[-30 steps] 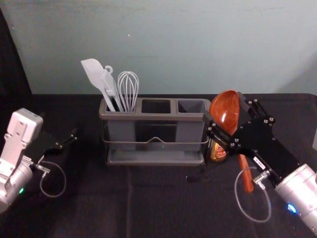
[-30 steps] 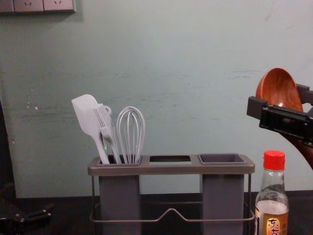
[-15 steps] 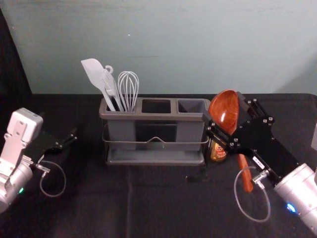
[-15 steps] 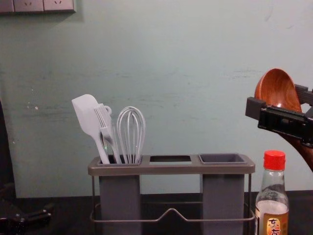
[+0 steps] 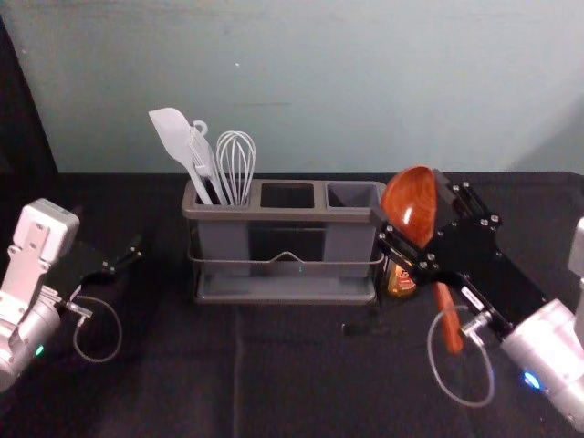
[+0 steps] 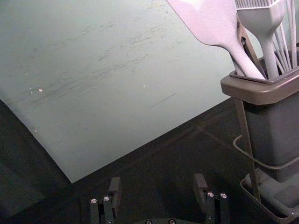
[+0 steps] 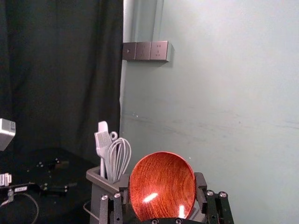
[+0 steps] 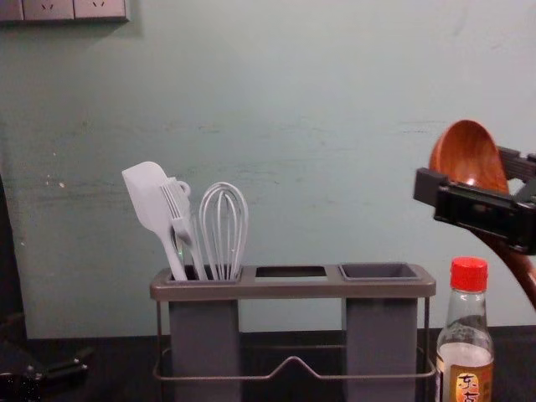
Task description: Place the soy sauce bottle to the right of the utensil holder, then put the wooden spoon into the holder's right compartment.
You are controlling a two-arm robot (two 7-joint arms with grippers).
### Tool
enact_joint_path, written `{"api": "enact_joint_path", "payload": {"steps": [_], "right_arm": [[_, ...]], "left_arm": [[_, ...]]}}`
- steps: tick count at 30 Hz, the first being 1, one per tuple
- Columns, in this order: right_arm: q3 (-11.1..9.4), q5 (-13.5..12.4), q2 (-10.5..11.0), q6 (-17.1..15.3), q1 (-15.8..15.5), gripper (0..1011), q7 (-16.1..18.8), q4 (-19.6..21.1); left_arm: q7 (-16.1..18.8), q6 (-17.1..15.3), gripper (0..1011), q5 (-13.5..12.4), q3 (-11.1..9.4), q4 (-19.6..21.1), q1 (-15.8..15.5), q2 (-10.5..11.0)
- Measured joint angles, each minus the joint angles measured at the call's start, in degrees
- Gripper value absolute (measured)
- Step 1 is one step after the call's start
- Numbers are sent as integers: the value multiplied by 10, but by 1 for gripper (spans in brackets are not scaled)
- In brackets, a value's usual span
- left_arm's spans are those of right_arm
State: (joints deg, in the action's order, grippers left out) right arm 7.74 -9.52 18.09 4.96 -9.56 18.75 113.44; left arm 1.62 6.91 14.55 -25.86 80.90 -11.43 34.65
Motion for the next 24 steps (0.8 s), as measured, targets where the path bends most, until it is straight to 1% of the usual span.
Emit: {"api": "enact_joint_path", "payload": {"steps": [4,5,6,7,9,10,11,12,14,15,16,18,22,24], "right_arm": [[13,0,-4,0,25,838,-2,-15],[20,0,-5,-3,41,837,-3,-23],[20,0,-5,-3,41,837,-3,-23],[27,1,-6,-9,60,838,-3,-33],[34,4,-8,-14,78,837,-3,-42],[42,7,-10,-19,98,837,-3,-52],[46,8,-11,-21,108,838,-2,-58],[52,9,-13,-24,125,838,-2,-67],[59,9,-15,-25,143,837,-2,-79],[65,9,-19,-26,163,838,-1,-91],[65,9,-19,-26,163,838,-1,-91],[75,5,-27,-21,198,837,4,-117],[82,-1,-33,-10,224,837,7,-141],[87,-6,-40,2,241,837,8,-158]], "left_arm": [[0,0,1011,0,0,0,0,0],[0,0,1011,0,0,0,0,0],[0,0,1011,0,0,0,0,0],[0,0,1012,0,0,0,0,0],[0,0,1011,0,0,0,0,0],[0,0,1012,0,0,0,0,0],[0,0,1012,0,0,0,0,0],[0,0,1011,0,0,0,0,0],[0,0,1012,0,0,0,0,0],[0,0,1011,0,0,0,0,0],[0,0,1011,0,0,0,0,0],[0,0,1011,0,0,0,0,0],[0,0,1011,0,0,0,0,0],[0,0,1012,0,0,0,0,0]]}}
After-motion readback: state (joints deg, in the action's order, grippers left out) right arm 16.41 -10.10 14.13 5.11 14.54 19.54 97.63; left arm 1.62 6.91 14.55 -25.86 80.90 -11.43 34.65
